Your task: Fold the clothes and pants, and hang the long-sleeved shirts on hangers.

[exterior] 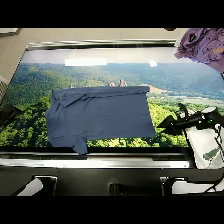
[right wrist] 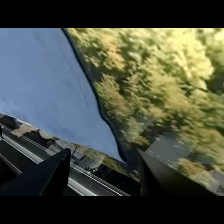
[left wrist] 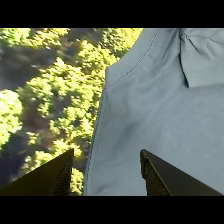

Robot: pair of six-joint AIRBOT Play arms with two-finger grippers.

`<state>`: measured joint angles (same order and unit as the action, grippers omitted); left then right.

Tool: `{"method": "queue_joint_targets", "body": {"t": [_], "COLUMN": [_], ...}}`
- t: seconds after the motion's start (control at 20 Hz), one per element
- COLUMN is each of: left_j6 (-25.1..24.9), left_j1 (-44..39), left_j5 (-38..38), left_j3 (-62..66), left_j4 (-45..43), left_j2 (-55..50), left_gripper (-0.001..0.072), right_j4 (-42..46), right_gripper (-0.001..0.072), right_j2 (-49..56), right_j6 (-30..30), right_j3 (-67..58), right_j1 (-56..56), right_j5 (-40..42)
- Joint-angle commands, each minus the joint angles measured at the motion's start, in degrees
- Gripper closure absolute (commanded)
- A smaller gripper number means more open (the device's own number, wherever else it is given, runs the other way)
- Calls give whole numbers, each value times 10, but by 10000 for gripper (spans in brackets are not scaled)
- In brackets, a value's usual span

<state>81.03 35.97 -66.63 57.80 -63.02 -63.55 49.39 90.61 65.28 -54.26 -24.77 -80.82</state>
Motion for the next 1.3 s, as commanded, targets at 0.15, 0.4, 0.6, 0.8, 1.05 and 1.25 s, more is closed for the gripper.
{"method": "queue_joint_targets", "body": {"t": [0.15,0.4,0.6,0.8,1.05,1.25], "left_j6": [0,0,0,2,32,7], "left_j1": [3,3,3,3,4,30], "left_j5": [7,7,7,4,-8,-47], "left_j3": [-9,-9,-9,-9,-10,-59], "left_j4": [0,0,0,0,-1,6], "left_j2": [8,8,8,8,8,8], "left_gripper": [236,235,236,236,234,234], "right_j4": [-29,-51,-71,-95,-79,-74], "right_gripper": [227,235,237,325,527,681], "right_j2": [-2,-2,-2,-2,-3,-10], "right_j6": [-35,-48,-56,-62,-55,-48], "right_j3": [42,83,110,112,112,112], "right_j1": [-2,-2,-2,-2,64,64], "right_j5": [32,47,60,83,92,88]}}
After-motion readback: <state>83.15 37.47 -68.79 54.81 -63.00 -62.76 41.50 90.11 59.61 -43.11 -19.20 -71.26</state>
